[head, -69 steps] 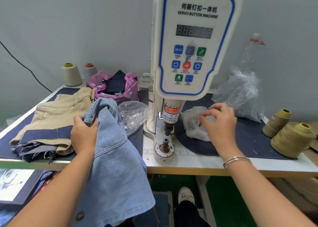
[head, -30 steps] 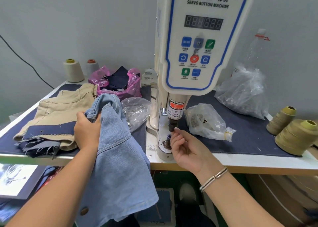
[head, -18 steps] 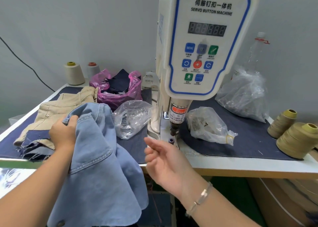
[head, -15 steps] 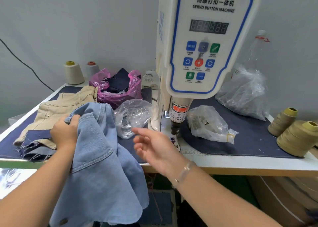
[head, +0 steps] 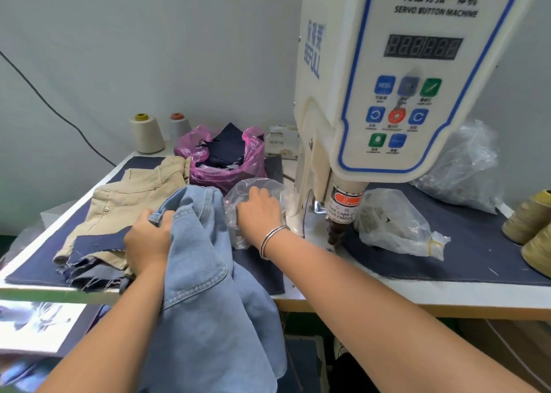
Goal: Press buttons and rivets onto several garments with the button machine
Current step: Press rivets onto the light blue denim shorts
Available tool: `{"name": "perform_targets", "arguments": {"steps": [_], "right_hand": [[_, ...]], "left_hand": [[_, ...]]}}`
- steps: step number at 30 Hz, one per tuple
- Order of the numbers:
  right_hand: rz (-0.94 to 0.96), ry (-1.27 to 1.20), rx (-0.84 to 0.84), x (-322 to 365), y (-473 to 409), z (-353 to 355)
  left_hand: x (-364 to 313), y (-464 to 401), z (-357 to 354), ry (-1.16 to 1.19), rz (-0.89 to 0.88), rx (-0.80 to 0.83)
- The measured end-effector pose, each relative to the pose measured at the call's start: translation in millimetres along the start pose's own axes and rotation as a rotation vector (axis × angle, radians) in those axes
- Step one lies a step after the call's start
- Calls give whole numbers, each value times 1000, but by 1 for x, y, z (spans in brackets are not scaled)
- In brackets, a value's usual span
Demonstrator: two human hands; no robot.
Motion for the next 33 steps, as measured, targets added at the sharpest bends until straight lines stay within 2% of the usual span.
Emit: {"name": "perform_targets", "arguments": {"steps": [5, 11, 23, 33], "right_hand": [[6, 106, 17, -3, -16, -9], [36, 142, -64, 6, -25, -7], [77, 100, -114, 2, -25, -1], [51, 42, -235, -2, -14, 10]], "left_hand": [[0, 0, -2, -26, -9, 5], [0, 2, -2, -15, 2, 20], [-2, 3, -2, -14, -5, 8], [1, 3, -4, -17, 30, 21]]}}
Point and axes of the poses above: each hand's wrist, its own y-axis away from the middle knuckle, its own z-axis out of the back of the hand, x = y × z, the point moved 5 cm from there along -y, towards the middle knuckle, and after that the axes turned 4 degrees about y, right-handed, at the moved point
